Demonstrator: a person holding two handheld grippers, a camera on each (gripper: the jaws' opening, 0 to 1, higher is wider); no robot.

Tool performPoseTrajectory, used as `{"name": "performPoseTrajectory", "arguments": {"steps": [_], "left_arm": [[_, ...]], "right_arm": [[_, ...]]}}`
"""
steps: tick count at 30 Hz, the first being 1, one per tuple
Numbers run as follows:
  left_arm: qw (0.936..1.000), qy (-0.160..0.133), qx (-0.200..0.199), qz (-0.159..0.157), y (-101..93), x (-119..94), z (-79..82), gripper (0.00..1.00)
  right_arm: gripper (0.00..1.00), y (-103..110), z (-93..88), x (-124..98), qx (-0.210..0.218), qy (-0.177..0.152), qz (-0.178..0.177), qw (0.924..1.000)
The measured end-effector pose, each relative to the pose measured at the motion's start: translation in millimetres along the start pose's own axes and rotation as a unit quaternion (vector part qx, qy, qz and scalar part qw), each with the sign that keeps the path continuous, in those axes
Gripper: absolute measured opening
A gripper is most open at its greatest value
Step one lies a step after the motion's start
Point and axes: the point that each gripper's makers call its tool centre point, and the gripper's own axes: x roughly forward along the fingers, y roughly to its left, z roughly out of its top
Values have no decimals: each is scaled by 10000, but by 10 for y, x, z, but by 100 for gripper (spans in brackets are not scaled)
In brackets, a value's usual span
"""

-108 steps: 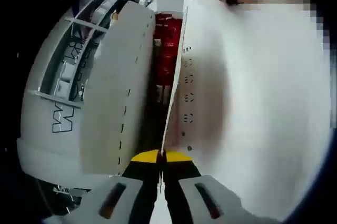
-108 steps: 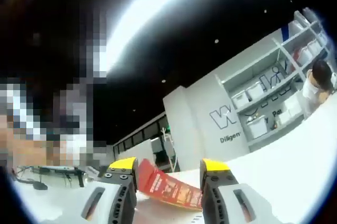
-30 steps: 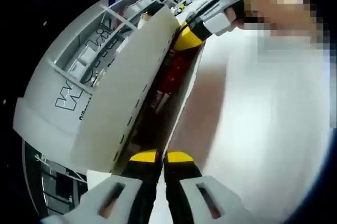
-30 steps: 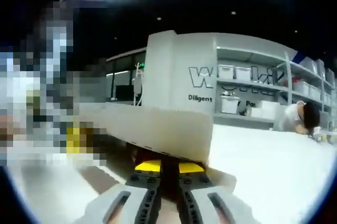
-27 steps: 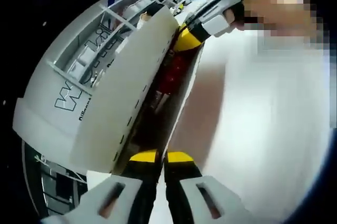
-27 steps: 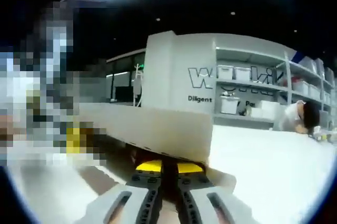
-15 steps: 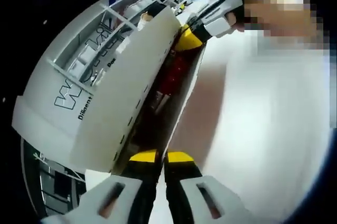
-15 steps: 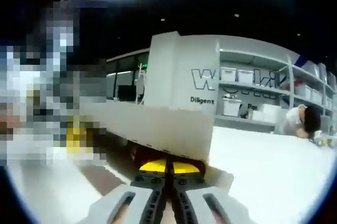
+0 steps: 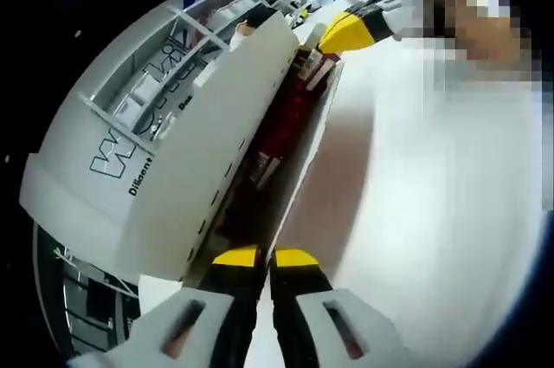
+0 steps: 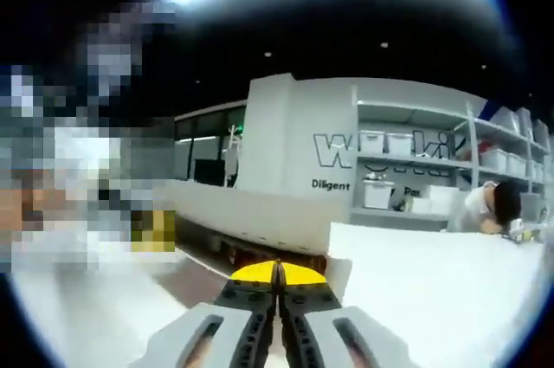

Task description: Tear open the coffee pouch, take out the coffee, and pour the coffee from the pouch into the cup

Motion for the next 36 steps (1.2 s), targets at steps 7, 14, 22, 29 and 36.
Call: {"name": "performPoseTrajectory", "arguments": {"steps": [7,14,22,29,36], "left_arm": [[10000,-18,-45,-19,3,-9,1,6],[10000,-6,-32,-11,1,-29,1,6],[10000,-13,-48,-18,28,-3,2,6],[10000,-10,-50,-31,26,14,-10,6],[10000,-16,-64,-41,12,4,-1,6]], "right_arm": [[1,21,51,-248,39,-119,69,9999],[1,-11,244,-572,186,-447,150,9987],[1,16,472,-759,145,-876,408,9952],[1,161,625,-904,309,-1313,1036,9854],[1,386,589,-1031,539,-1519,2023,9660]]}}
